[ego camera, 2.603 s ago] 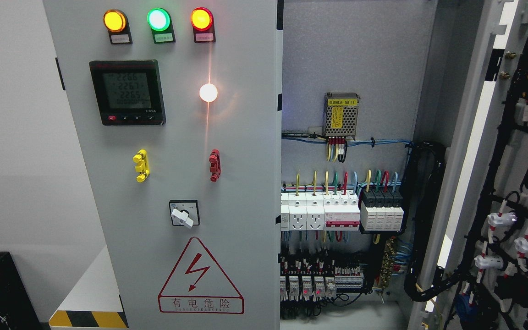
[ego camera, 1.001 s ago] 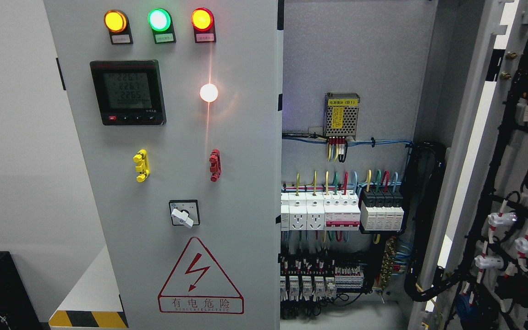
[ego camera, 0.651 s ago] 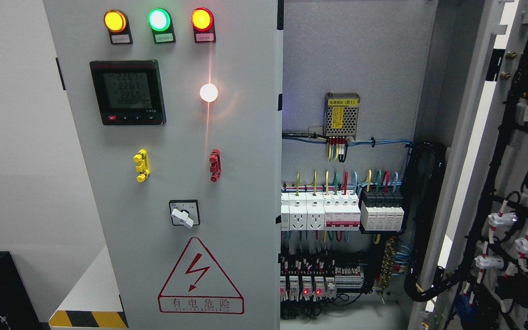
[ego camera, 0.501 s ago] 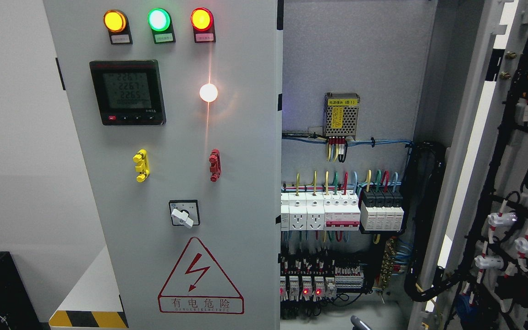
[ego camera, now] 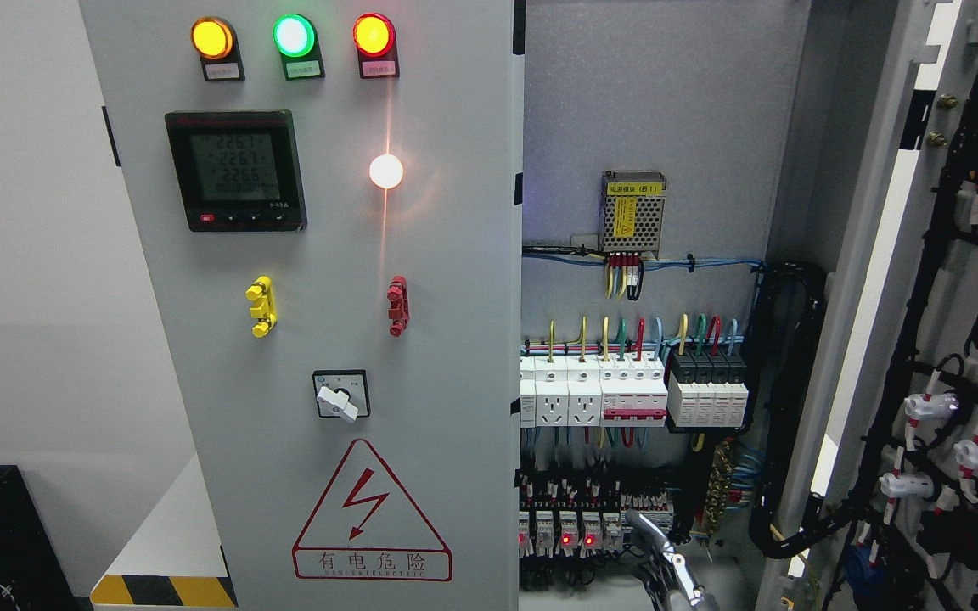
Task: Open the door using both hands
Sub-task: 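Raise the right hand to the inner edge of the closed door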
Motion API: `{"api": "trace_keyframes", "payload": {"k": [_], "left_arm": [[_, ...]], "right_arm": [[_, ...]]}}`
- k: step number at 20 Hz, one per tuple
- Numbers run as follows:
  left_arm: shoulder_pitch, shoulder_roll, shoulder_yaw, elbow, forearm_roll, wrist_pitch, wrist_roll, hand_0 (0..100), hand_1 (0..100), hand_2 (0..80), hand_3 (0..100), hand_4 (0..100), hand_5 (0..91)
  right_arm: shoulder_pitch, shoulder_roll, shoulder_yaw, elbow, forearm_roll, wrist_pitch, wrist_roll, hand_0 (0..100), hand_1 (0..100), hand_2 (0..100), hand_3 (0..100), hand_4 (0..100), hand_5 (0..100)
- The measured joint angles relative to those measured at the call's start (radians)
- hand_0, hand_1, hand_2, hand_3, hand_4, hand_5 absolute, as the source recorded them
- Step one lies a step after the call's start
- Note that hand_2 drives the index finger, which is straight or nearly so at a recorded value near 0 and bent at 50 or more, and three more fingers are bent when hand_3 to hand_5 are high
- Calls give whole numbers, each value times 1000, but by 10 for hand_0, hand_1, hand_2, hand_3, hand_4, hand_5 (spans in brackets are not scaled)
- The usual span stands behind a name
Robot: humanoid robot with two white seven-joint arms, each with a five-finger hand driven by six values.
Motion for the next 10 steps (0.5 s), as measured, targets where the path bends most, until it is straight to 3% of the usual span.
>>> {"api": "trace_keyframes", "payload": {"k": [10], "left_arm": [[-1,-3,1,1,0,0,0,0,0,0,0,0,0]], "right_arm": [[-181,18,13,23,-4,175,-2,191,0,0,0,0,0]]}}
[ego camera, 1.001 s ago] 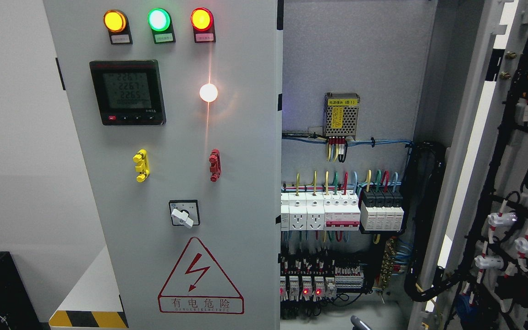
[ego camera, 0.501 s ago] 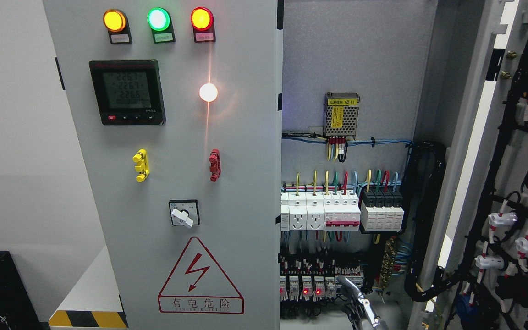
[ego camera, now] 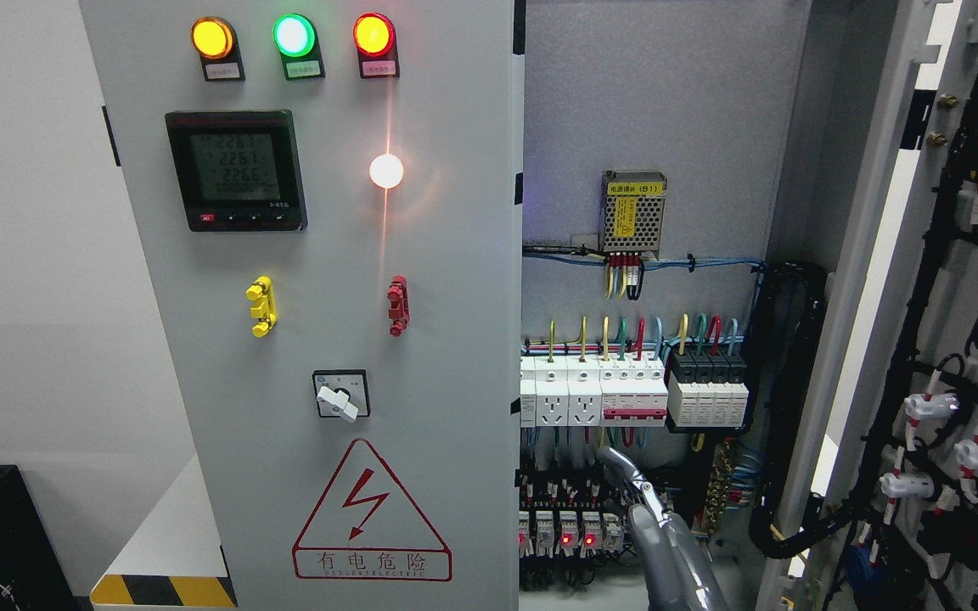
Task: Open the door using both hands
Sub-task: 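Raise the right hand to the inner edge of the closed door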
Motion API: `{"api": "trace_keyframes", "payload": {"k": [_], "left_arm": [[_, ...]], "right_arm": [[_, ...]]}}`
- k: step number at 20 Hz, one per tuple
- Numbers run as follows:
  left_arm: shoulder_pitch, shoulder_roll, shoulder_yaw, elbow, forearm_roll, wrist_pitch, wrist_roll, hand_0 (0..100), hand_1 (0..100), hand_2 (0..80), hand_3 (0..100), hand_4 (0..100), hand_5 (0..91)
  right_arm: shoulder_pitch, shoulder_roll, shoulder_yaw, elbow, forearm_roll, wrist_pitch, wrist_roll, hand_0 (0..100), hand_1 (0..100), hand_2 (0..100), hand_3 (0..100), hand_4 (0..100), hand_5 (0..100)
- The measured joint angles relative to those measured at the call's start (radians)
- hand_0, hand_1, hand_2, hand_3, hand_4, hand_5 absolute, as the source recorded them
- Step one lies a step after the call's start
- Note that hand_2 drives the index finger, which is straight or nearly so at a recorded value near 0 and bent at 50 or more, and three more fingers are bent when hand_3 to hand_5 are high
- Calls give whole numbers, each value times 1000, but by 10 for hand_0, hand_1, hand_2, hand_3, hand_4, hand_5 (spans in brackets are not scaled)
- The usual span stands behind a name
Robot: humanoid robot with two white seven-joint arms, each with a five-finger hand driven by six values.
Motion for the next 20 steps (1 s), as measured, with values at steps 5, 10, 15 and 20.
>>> {"api": "trace_keyframes", "payload": {"k": [5,10,15,20], "left_arm": [[0,-1,0,0,0,0,0,0,0,0,0,0,0],[0,-1,0,0,0,0,0,0,0,0,0,0,0],[0,-1,0,0,0,0,0,0,0,0,0,0,0],[0,-2,0,0,0,0,0,0,0,0,0,0,0]], "right_arm": [[-66,15,5,27,-1,13,-1,191,0,0,0,0,0],[-134,25,8,62,-4,17,5,192,0,0,0,0,0],[-196,32,12,105,-55,31,5,192,0,0,0,0,0],[-256,36,16,160,-93,67,6,191,0,0,0,0,0]]}}
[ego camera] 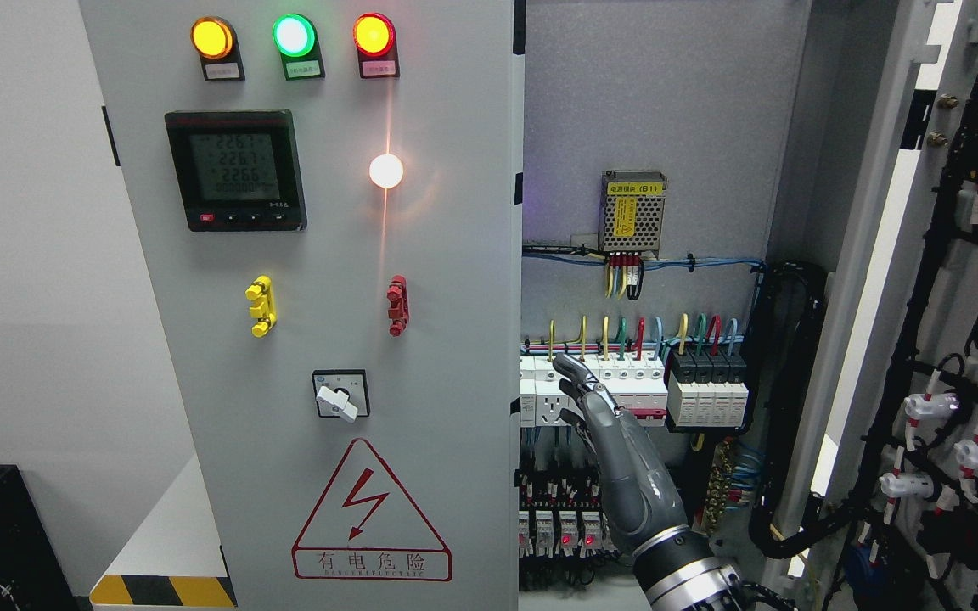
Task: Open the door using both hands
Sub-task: 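Raise the right hand to the inner edge of the closed door, then hook the right fingers behind the closed door's inner edge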
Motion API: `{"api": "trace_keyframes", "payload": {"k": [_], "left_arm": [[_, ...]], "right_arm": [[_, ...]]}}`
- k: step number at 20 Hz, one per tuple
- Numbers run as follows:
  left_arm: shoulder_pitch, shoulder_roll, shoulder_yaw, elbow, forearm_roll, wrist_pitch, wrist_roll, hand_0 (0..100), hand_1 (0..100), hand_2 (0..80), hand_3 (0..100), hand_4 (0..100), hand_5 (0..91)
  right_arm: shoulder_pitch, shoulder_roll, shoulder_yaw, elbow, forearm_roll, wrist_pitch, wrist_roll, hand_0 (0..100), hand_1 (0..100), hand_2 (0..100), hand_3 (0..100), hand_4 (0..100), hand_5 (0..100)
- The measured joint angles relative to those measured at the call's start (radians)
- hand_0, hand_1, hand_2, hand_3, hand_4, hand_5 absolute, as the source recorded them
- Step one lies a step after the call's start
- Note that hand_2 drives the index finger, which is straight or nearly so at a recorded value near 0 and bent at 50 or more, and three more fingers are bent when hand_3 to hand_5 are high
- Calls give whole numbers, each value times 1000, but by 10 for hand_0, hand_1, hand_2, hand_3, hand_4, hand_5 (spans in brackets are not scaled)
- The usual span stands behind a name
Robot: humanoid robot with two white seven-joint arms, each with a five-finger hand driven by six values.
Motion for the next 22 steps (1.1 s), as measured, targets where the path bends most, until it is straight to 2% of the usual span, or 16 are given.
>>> {"api": "trace_keyframes", "payload": {"k": [17,22], "left_arm": [[0,0,0,0,0,0,0,0,0,0,0,0,0],[0,0,0,0,0,0,0,0,0,0,0,0,0]], "right_arm": [[-149,1,0,161,-80,8,7,191,0,0,0,0,0],[-173,0,-2,194,-95,9,54,191,0,0,0,0,0]]}}
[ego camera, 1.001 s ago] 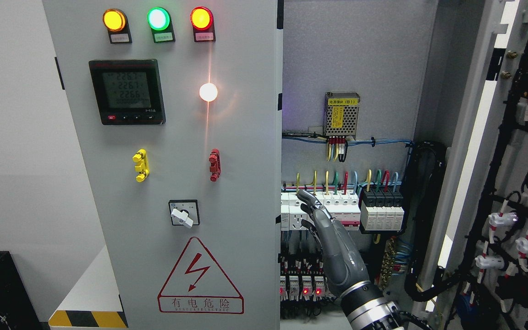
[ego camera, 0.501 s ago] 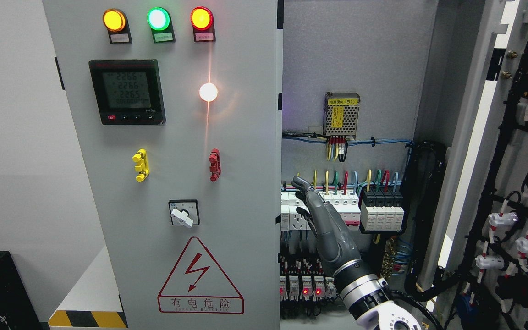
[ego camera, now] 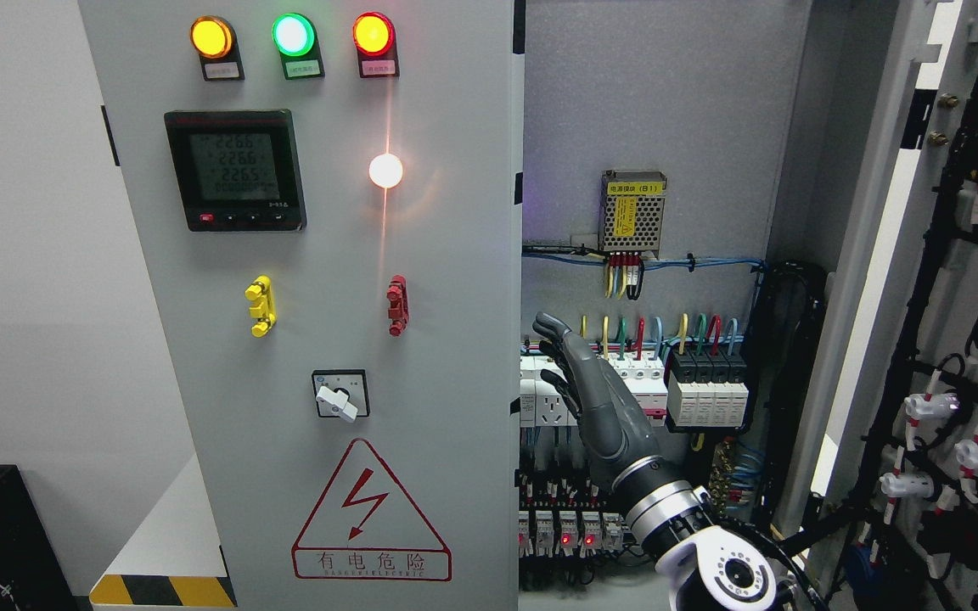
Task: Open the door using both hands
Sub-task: 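Hook the right fingers behind the closed door's inner edge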
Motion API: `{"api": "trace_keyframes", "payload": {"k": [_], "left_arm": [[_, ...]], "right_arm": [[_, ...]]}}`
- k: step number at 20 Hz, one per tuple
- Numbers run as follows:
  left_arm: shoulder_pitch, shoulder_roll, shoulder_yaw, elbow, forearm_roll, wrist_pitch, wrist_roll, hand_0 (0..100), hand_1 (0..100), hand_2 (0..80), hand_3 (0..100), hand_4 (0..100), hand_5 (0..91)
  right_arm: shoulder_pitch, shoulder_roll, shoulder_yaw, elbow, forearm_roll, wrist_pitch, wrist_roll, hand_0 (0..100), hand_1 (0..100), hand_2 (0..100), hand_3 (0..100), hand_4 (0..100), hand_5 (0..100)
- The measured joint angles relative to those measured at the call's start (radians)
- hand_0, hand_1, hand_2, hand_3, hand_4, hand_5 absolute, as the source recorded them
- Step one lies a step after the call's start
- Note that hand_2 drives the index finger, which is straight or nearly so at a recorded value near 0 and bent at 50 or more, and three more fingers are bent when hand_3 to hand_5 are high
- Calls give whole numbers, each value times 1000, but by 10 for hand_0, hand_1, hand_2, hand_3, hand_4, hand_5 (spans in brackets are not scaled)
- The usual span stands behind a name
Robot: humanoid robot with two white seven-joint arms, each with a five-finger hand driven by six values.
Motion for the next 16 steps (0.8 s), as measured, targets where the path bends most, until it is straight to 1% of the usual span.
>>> {"api": "trace_keyframes", "payload": {"k": [5,10,11,14,16], "left_arm": [[0,0,0,0,0,0,0,0,0,0,0,0,0],[0,0,0,0,0,0,0,0,0,0,0,0,0],[0,0,0,0,0,0,0,0,0,0,0,0,0],[0,0,0,0,0,0,0,0,0,0,0,0,0],[0,0,0,0,0,0,0,0,0,0,0,0,0]], "right_arm": [[-19,2,-4,29,-9,0,22,191,0,0,0,0,0],[-33,-5,-10,50,-45,0,27,191,0,0,0,0,0],[-35,-7,-11,53,-50,0,35,191,0,0,0,0,0],[-40,-11,-13,60,-62,4,92,191,0,0,0,0,0],[-43,-8,-18,65,-68,24,123,191,0,0,0,0,0]]}}
